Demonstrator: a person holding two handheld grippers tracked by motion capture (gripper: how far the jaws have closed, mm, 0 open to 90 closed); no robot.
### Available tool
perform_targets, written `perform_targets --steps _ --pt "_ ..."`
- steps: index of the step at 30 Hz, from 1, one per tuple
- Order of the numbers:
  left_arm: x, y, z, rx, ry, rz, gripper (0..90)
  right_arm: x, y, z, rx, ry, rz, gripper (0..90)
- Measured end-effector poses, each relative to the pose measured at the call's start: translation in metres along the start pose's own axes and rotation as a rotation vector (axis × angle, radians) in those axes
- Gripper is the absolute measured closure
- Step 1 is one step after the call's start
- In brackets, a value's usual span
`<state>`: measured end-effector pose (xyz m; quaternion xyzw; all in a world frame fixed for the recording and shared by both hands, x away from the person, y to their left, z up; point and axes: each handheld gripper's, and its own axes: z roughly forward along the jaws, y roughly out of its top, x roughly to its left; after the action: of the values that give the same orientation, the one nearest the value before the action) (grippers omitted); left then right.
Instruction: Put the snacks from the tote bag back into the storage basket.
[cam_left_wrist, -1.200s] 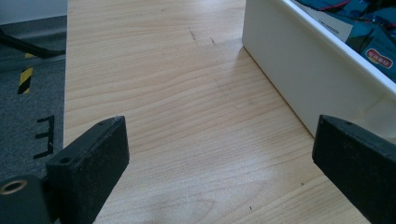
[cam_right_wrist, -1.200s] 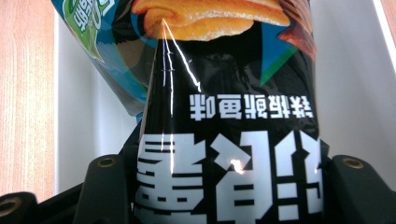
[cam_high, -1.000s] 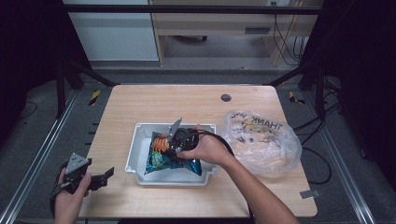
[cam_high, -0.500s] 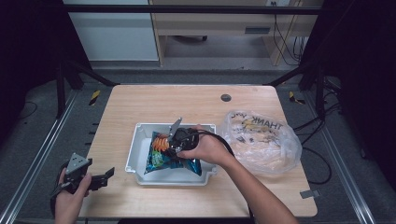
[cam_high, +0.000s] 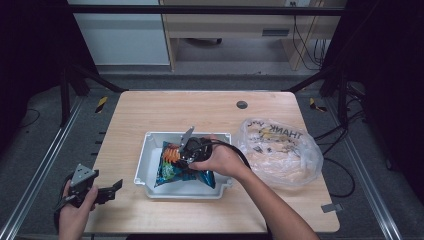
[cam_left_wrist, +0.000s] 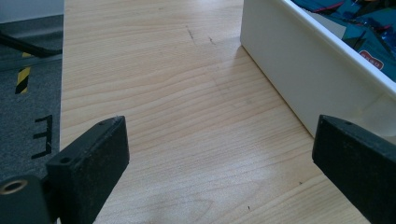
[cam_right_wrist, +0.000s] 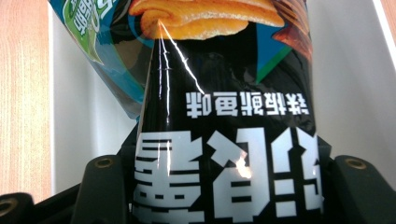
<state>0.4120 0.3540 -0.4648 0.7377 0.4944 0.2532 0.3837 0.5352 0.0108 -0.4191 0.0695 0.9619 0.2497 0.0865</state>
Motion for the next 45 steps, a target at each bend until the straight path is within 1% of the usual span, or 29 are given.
perform_targets --steps 3,7,10,12,13,14,16,17,19,20,21,22,23,25,27,30,32,37,41,45 --pt "0.0 0.0 0.0 0.0 0.0 0.0 3.7 0.001 0.0 0.0 0.0 -0.002 0.007 39.1" --pt "0.0 0.0 0.0 0.001 0.0 0.0 3.7 0.001 0.001 0.001 0.002 -0.008 0.004 38.2" --pt "0.0 0.0 0.0 0.001 0.0 -0.001 3.7 0.003 0.002 0.002 0.014 -0.034 -0.005 36.0" --pt "0.0 0.0 0.0 0.002 0.0 -0.002 3.6 0.006 0.003 0.002 0.005 -0.043 0.011 31.5" --pt "0.0 0.0 0.0 0.002 -0.001 -0.001 3.6 0.005 0.003 0.001 -0.001 -0.042 0.006 29.4" --pt "0.0 0.0 0.0 0.002 -0.001 -0.001 3.6 0.006 0.004 0.0 -0.008 -0.043 0.019 26.7" --pt "0.0 0.0 0.0 0.002 -0.001 -0.001 3.6 0.008 0.006 -0.004 -0.029 -0.04 0.021 21.3" --pt "0.0 0.0 0.0 0.003 -0.001 -0.002 3.6 0.008 0.006 -0.006 -0.031 -0.043 0.02 18.7" --pt "0.0 0.0 0.0 0.003 -0.001 -0.002 3.6 0.01 0.007 -0.011 -0.043 -0.051 0.022 14.9" --pt "0.0 0.0 0.0 0.003 -0.001 -0.002 3.6 0.01 0.007 -0.011 -0.043 -0.051 0.022 14.9" --pt "0.0 0.0 0.0 0.004 -0.001 0.0 3.6 0.01 0.008 -0.019 -0.074 -0.057 0.036 12.6" --pt "0.0 0.0 0.0 0.004 -0.001 0.0 3.6 0.01 0.008 -0.019 -0.074 -0.057 0.036 12.6" --pt "0.0 0.0 0.0 0.004 0.0 0.0 3.6 0.01 0.007 -0.027 -0.109 -0.071 0.043 10.5" --pt "0.0 0.0 0.0 0.003 -0.001 -0.001 3.6 0.008 0.007 -0.035 -0.131 -0.087 0.054 9.9" --pt "0.0 0.0 0.0 0.001 0.0 -0.004 3.6 0.007 0.005 -0.042 -0.145 -0.103 0.08 9.6" --pt "0.0 0.0 0.0 0.001 0.0 -0.003 3.6 0.007 0.002 -0.055 -0.185 -0.133 0.112 9.0" --pt "-0.001 0.0 0.001 0.001 0.001 -0.002 3.6 0.007 -0.001 -0.063 -0.199 -0.15 0.134 8.2" --pt "-0.001 0.0 0.001 -0.002 0.004 -0.004 3.6 0.011 -0.006 -0.082 -0.243 -0.186 0.149 7.9" --pt "-0.001 -0.001 0.001 0.001 0.007 -0.007 3.5 0.014 -0.012 -0.098 -0.278 -0.224 0.185 7.6" --pt "0.0 -0.001 0.001 0.004 0.011 -0.007 3.5 0.015 -0.018 -0.108 -0.288 -0.24 0.198 7.6"
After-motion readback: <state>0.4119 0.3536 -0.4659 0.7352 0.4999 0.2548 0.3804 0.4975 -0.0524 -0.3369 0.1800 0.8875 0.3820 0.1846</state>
